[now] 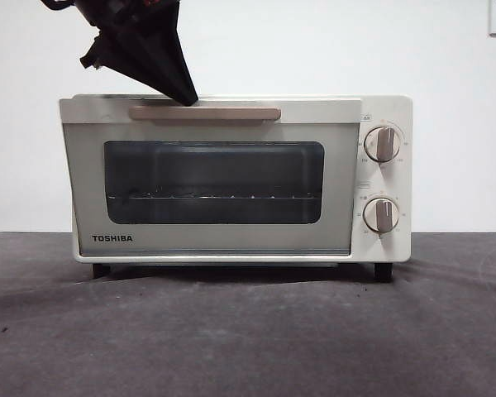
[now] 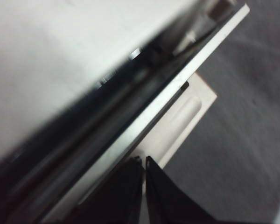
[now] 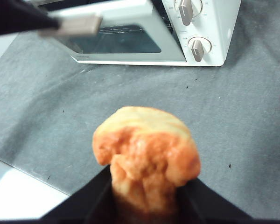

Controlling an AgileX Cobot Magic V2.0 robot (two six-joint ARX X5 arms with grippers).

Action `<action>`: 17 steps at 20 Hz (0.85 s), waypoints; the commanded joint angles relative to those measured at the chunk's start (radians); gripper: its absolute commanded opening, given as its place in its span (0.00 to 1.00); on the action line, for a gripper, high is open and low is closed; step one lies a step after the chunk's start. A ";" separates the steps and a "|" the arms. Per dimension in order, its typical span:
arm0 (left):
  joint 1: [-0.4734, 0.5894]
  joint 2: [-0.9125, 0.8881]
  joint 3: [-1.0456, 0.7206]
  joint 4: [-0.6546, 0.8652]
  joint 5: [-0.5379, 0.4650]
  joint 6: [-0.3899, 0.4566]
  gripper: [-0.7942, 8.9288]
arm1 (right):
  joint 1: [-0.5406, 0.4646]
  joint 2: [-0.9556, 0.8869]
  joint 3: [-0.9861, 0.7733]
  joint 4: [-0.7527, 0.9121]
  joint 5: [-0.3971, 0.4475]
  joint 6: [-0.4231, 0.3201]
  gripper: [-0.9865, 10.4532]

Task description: The left arm flap open the oven, the right arm pick bread and place it into oven, the left arm flap close the oven

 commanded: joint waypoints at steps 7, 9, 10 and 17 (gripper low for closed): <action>-0.109 0.034 -0.019 -0.124 -0.114 0.031 0.10 | 0.005 -0.001 0.008 0.014 -0.003 0.020 0.20; -0.140 0.034 -0.041 -0.123 -0.163 0.025 0.10 | 0.005 -0.001 0.008 0.014 -0.003 0.022 0.20; -0.151 0.034 -0.055 -0.120 -0.175 0.024 0.10 | 0.005 -0.001 0.008 0.014 -0.003 0.022 0.20; -0.218 0.034 -0.185 -0.062 -0.187 -0.030 0.10 | 0.005 -0.001 0.008 0.014 -0.003 0.021 0.20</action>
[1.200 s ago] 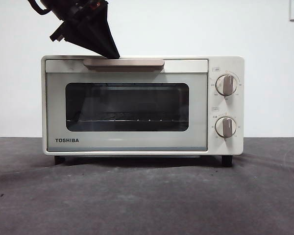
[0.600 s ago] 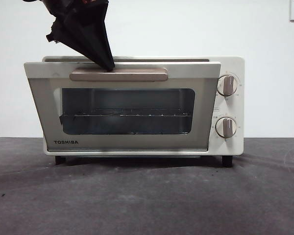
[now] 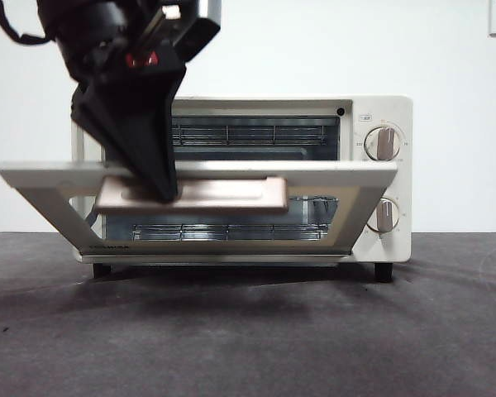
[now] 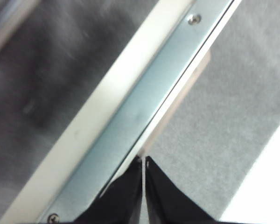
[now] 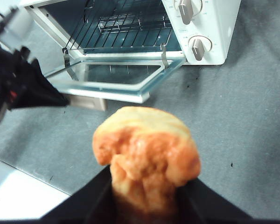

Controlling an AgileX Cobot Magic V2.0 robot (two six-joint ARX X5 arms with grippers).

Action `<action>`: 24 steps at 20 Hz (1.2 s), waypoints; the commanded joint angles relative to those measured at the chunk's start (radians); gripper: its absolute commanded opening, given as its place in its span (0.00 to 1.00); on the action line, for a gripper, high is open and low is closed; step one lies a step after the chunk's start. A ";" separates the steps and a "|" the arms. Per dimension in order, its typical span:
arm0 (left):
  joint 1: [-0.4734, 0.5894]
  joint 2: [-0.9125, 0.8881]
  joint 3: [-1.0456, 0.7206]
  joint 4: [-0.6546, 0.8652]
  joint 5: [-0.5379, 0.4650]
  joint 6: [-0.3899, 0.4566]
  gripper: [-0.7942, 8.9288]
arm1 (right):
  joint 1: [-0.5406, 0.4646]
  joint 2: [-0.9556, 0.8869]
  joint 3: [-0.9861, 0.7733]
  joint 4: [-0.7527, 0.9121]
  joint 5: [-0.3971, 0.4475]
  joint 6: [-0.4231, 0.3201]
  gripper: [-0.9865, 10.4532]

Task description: The left arm flap open the oven, the right arm pick bread and place it into oven, the left arm flap close the oven

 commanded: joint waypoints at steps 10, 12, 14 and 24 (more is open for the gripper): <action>-0.092 0.019 -0.145 0.119 -0.030 -0.084 0.10 | 0.005 -0.001 0.009 0.019 -0.004 0.006 0.20; -0.096 -0.012 -0.145 0.114 -0.030 -0.102 0.10 | 0.005 0.000 0.009 0.021 -0.021 0.006 0.20; -0.096 -0.084 -0.143 0.099 -0.030 -0.139 0.10 | 0.005 0.000 0.009 0.031 -0.060 0.007 0.20; -0.096 -0.644 -0.143 0.001 -0.109 -0.256 0.10 | 0.024 0.192 0.009 0.291 -0.266 0.084 0.20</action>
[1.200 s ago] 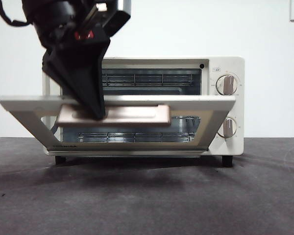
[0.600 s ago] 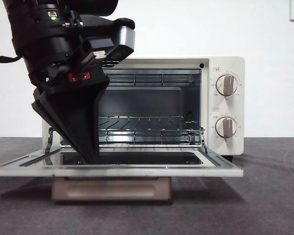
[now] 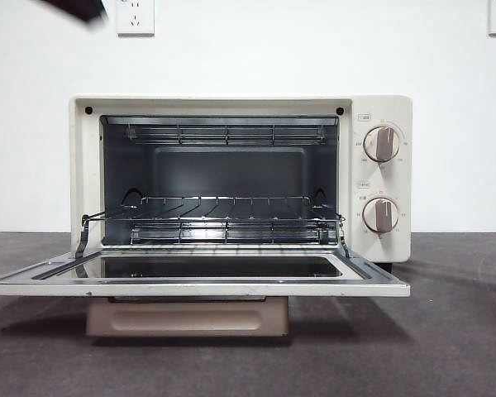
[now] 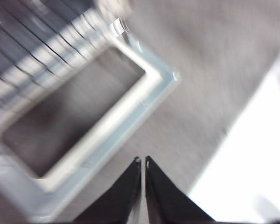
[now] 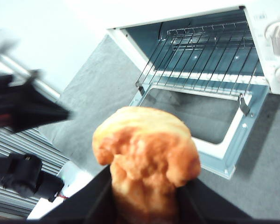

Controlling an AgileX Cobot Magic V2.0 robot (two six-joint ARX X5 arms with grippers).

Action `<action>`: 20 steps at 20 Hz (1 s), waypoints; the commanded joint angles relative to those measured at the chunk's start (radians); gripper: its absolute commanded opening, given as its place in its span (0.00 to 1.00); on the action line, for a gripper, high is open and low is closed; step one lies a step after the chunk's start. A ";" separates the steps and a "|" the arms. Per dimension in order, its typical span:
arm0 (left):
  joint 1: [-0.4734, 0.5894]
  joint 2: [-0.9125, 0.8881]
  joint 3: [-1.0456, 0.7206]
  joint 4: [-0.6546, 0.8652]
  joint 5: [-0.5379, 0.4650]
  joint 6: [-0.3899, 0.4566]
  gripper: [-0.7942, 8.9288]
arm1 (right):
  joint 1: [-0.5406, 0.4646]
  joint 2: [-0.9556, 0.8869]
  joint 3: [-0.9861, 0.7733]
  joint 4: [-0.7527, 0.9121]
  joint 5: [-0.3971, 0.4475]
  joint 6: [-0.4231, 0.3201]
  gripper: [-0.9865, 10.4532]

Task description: The left arm flap open the oven, the right arm pick bread and place it into oven, the left arm flap close the oven

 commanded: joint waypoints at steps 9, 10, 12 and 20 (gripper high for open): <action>-0.010 -0.298 0.011 -0.089 -0.173 -0.075 0.10 | 0.208 0.400 0.009 0.352 0.141 0.079 0.20; -0.010 -0.311 0.011 -0.099 -0.183 -0.082 0.10 | 0.230 0.434 0.009 0.385 0.166 0.085 0.20; -0.010 -0.336 0.011 -0.122 -0.207 -0.097 0.10 | 0.272 0.507 0.009 0.460 0.221 0.106 0.20; -0.010 -0.389 0.011 -0.161 -0.221 -0.114 0.10 | 0.342 0.734 0.009 0.720 0.370 0.160 0.20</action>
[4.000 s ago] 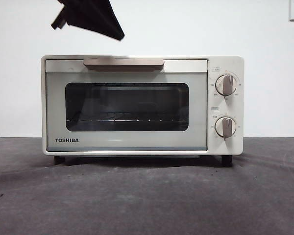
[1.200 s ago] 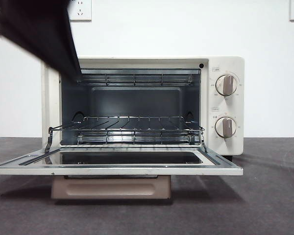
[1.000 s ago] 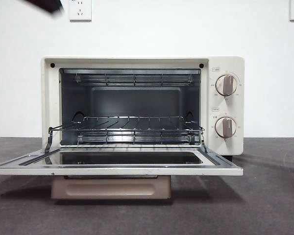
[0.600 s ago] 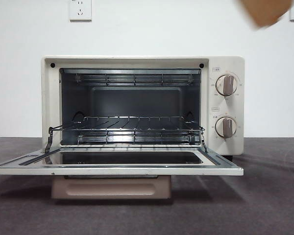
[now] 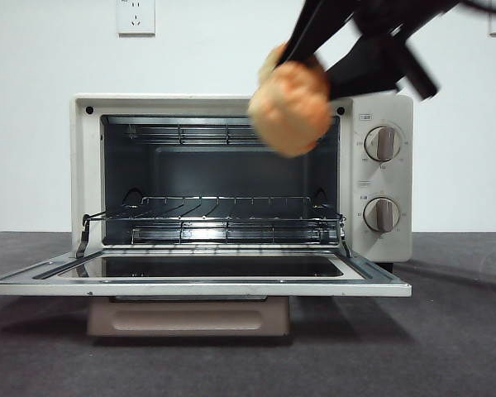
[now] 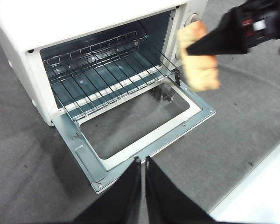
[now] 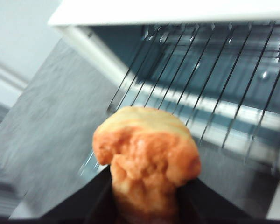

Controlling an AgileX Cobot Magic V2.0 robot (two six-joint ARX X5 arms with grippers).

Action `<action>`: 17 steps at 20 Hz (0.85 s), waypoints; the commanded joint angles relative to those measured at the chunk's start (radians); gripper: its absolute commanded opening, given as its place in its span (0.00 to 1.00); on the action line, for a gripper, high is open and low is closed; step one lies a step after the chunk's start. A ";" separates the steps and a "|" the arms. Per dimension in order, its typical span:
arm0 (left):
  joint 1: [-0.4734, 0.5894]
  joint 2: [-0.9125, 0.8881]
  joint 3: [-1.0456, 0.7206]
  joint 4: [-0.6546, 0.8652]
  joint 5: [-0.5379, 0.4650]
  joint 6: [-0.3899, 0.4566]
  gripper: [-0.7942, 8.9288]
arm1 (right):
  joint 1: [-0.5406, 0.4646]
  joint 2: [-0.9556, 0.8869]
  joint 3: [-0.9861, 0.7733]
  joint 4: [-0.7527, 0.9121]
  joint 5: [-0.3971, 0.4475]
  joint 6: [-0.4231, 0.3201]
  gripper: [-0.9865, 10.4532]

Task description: The left arm flap open the oven, the right arm pick bread and place it into oven, the left arm flap close the oven

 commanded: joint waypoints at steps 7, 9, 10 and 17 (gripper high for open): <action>-0.009 -0.003 0.011 0.009 -0.001 -0.020 0.10 | 0.010 0.196 0.009 0.255 0.147 0.088 0.20; -0.009 -0.003 0.011 0.009 -0.001 -0.024 0.10 | 0.010 0.229 0.009 0.306 0.164 0.100 0.20; -0.009 -0.003 0.011 0.008 -0.001 -0.025 0.10 | 0.010 0.245 0.009 0.328 0.171 0.111 0.20; -0.009 -0.003 0.011 -0.008 -0.001 -0.029 0.10 | 0.010 0.325 0.009 0.384 0.254 0.169 0.20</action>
